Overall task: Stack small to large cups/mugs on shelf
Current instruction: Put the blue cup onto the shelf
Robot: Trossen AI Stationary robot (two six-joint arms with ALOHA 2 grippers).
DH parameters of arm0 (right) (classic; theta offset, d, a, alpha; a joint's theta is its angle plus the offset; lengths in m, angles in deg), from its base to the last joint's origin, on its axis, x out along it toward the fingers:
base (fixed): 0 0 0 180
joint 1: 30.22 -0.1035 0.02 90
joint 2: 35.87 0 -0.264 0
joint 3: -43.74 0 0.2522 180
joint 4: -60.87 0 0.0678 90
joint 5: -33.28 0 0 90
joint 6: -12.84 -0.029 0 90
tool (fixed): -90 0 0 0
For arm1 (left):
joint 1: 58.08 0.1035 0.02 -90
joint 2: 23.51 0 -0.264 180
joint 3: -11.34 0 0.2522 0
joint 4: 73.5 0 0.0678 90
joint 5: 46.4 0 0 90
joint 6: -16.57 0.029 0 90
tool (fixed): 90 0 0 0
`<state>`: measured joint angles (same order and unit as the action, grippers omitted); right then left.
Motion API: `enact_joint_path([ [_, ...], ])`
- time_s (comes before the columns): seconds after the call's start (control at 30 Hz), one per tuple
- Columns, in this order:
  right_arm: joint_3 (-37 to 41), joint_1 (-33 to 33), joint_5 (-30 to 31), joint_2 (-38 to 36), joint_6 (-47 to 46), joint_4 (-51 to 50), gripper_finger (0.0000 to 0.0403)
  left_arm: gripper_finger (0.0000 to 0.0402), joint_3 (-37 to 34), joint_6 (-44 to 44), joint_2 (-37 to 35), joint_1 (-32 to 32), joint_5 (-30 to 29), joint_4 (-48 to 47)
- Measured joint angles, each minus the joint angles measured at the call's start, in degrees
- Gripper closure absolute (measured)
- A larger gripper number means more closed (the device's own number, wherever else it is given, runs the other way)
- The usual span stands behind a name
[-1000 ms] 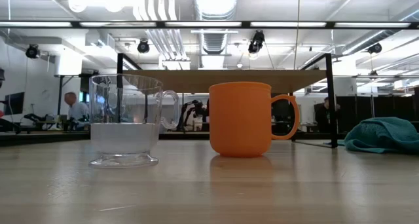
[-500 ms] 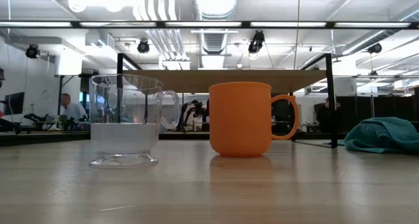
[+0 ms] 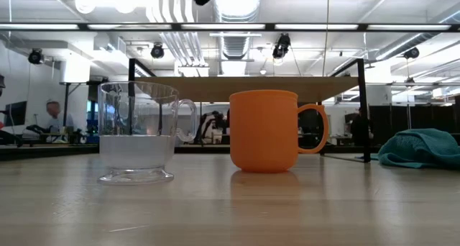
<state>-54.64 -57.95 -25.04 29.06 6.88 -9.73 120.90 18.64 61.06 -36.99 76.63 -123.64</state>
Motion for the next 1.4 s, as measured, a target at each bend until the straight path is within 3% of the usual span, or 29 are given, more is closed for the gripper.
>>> enact_joint_path([
  [0.27, 0.0, 0.0, -0.1, 0.0, -1.8, -3.2, 0.0335, 0.0297, 2.9, 9.6, -0.2, -0.8, -14.3, -12.8],
  [0.43, 0.0, 0.0, -1.8, 0.0, -16.9, -16.8, 0.0335, 0.0297, 3.2, 12.3, -0.3, -2.0, -26.7, -20.6],
  [0.57, 0.0, 0.0, -9.8, 0.7, -29.4, -28.1, 0.0335, 0.0297, 3.2, 12.8, -0.9, -3.0, -27.6, -23.8],
  [0.67, 0.7, 0.0, -15.6, 1.7, -33.0, -31.9, 0.0335, 0.0297, 3.2, 14.8, -1.2, -4.3, -30.0, -23.2],
  [0.83, 1.5, 0.0, -21.6, 4.2, -33.2, -32.2, 0.0335, 0.0297, 3.5, 14.9, -1.3, -6.2, -34.8, -21.6],
  [1.4, 4.9, 0.0, -31.5, 15.9, -33.0, -33.2, 0.0335, 0.0297, 3.6, 14.8, -3.6, -9.6, -35.1, -23.2],
])
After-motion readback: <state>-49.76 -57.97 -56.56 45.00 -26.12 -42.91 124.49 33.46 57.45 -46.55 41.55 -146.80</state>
